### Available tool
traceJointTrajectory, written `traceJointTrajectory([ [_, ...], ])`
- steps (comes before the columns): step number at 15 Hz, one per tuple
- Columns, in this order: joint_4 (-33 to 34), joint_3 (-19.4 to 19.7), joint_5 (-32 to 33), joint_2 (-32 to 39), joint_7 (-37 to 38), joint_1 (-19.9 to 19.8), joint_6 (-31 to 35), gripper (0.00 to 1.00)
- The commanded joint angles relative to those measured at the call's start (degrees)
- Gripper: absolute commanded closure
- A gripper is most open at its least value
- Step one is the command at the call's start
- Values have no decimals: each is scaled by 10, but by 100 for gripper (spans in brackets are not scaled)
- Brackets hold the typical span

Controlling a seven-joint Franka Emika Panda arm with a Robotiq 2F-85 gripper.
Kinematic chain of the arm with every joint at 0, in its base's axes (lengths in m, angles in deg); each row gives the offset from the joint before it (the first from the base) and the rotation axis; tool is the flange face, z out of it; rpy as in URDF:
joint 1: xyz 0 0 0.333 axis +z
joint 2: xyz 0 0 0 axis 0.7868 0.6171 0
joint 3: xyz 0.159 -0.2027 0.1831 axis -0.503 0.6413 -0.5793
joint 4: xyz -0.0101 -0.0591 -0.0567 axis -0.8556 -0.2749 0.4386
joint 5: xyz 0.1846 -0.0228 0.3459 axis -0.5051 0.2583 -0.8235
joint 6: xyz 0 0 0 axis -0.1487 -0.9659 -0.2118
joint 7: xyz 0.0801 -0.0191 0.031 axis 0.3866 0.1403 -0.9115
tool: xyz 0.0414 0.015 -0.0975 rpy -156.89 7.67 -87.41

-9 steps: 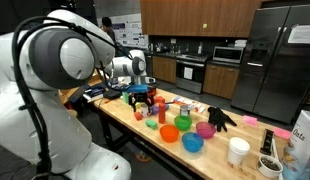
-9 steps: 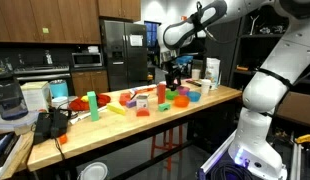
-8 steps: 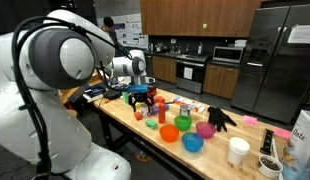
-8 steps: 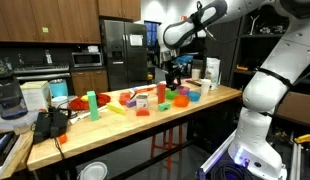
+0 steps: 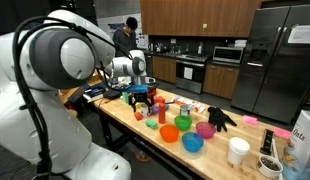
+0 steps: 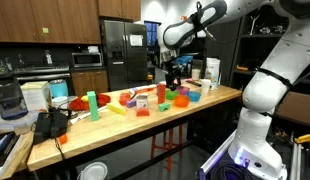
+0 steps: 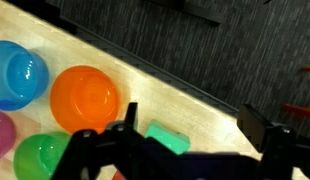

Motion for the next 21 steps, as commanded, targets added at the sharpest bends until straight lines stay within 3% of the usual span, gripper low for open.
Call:
traceJointTrajectory([
  [1,1,8,2,1,2,9,-1,0],
  [7,0,9,6,2,-9,11,4,0],
  [12,-15,8,11,-2,-8,10,79,0],
  [15,-27,8,18,-4,-12,10,142,0],
  [21,-71,10,42,-1,-17,9,371,0],
])
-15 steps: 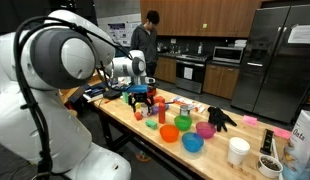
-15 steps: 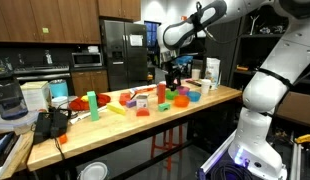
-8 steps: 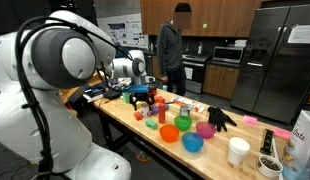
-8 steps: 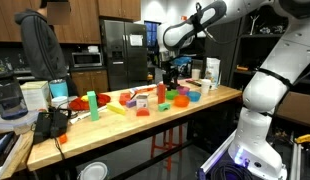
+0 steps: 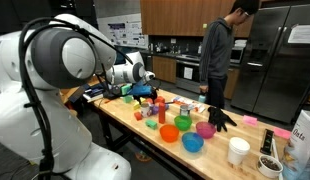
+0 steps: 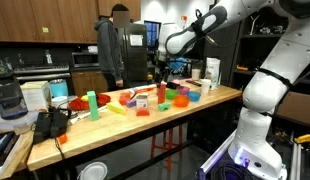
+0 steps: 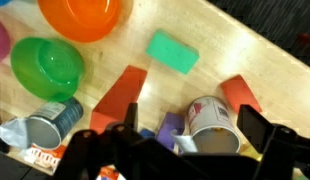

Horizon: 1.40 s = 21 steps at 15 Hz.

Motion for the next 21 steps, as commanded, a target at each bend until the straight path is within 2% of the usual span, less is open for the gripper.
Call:
traceJointTrajectory([
  [1,-31,11,9,-3,-11,6,123,0],
  [3,-43,8,0,-1,13,3,173,0],
  [6,-56,-8,5,-2,103,-20,217,0],
  [10,-63,-43,27,-6,251,-64,222,0],
  [15,-63,-100,85,-13,448,-133,223,0],
  [21,-58,-119,128,-11,598,-145,193,0],
])
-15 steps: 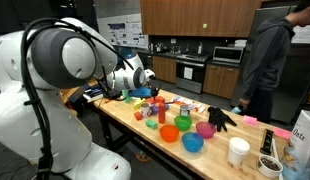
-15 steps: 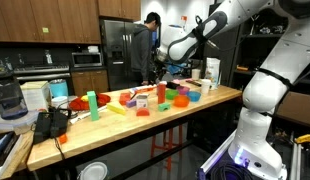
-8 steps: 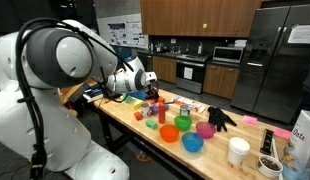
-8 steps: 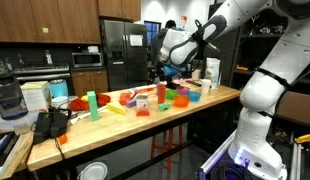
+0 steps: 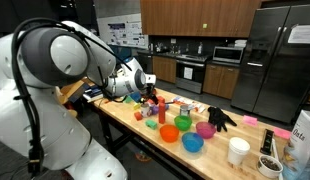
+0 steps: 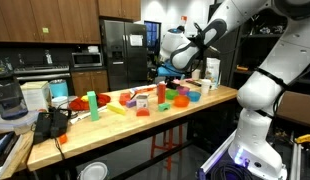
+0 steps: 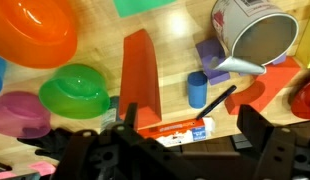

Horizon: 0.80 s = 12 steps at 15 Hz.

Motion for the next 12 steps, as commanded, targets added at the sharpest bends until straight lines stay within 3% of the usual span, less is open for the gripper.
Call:
traceJointTrajectory([
  [1,0,-10,29,-11,81,-7,-24,0],
  [8,4,-8,61,-7,191,0,-45,0],
  [12,5,-13,113,-8,267,-12,-26,0],
])
